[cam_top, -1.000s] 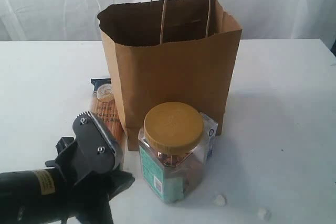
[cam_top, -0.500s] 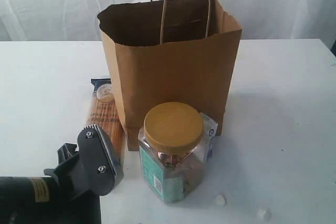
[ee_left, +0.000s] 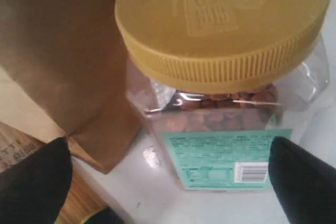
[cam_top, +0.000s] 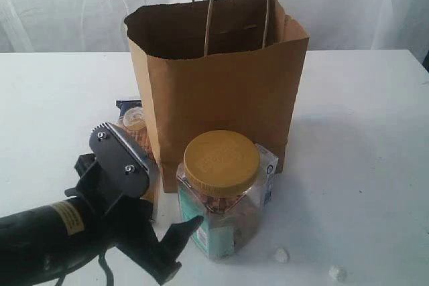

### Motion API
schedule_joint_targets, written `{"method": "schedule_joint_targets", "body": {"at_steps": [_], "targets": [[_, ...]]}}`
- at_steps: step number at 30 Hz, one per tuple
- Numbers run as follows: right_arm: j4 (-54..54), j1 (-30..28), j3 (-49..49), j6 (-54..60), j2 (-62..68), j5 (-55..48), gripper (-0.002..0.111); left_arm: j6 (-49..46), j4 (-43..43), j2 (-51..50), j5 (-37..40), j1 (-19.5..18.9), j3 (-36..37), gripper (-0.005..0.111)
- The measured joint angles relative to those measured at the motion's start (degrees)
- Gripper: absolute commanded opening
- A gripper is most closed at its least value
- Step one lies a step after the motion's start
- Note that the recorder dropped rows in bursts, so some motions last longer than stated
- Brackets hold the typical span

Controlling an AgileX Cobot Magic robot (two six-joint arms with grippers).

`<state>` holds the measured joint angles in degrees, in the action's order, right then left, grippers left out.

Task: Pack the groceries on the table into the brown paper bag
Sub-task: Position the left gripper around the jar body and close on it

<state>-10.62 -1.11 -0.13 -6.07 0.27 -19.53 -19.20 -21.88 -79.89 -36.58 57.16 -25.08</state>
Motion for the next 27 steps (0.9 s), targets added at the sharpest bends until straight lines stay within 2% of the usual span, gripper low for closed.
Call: {"method": "schedule_joint_targets", "body": {"at_steps": [5, 23, 27], "targets": [[0.0, 0.0, 0.0, 0.0, 0.0, 0.0, 0.000, 8.1, 11.8, -4.8, -1.8, 0.0, 0.0, 0.105], [0.0, 0.0, 0.0, 0.0, 0.0, 0.0, 0.000, 9.6, 10.8, -15.8, -21.2, 0.1, 0.0, 0.105], [0.0, 0.0, 0.0, 0.0, 0.0, 0.0, 0.000, 9.8, 10.6, -15.9, -21.6, 0.0, 0.0, 0.105]]}}
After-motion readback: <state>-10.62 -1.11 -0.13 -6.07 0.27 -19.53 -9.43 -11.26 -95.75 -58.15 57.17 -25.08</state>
